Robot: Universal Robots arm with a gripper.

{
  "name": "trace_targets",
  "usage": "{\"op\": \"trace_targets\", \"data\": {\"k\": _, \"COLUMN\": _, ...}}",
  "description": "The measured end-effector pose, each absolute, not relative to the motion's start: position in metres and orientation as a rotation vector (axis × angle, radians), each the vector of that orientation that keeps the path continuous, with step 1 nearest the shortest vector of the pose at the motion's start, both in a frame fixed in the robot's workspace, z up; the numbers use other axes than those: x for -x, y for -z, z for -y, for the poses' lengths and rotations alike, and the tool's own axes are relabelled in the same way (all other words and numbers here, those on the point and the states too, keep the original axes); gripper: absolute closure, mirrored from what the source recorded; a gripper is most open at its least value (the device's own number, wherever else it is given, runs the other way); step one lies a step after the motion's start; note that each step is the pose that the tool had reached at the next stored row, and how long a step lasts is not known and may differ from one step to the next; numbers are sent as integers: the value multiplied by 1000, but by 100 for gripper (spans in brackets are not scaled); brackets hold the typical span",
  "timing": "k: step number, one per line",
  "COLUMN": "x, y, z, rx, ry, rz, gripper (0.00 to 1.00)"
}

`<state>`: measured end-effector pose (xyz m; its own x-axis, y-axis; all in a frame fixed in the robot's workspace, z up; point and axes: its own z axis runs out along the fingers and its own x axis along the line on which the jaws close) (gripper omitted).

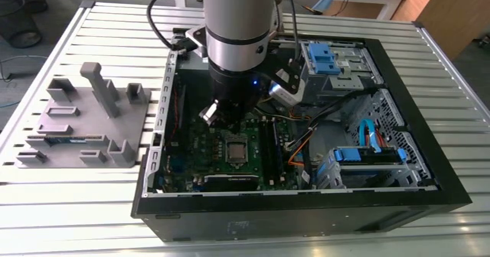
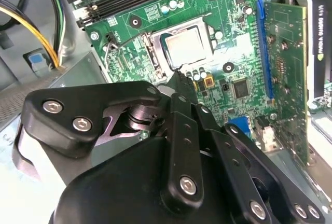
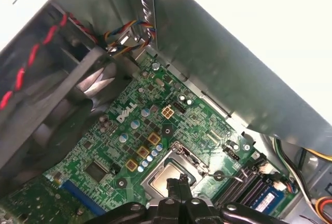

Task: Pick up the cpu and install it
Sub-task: 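Install the first cpu locking lever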

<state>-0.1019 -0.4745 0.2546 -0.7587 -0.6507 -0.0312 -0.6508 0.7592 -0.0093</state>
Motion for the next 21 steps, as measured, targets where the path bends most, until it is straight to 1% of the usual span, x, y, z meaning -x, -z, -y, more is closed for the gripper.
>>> {"op": "trace_targets", "data": {"k": 5, "x": 102, "y": -262, "z": 474, "rx": 1079, "ry": 2, "rz": -2917, "gripper": 89}}
{"op": "trace_targets", "data": {"k": 21, "x": 97, "y": -262, "z": 465, "rx": 1079, "ry": 2, "rz": -2917, "gripper": 89}}
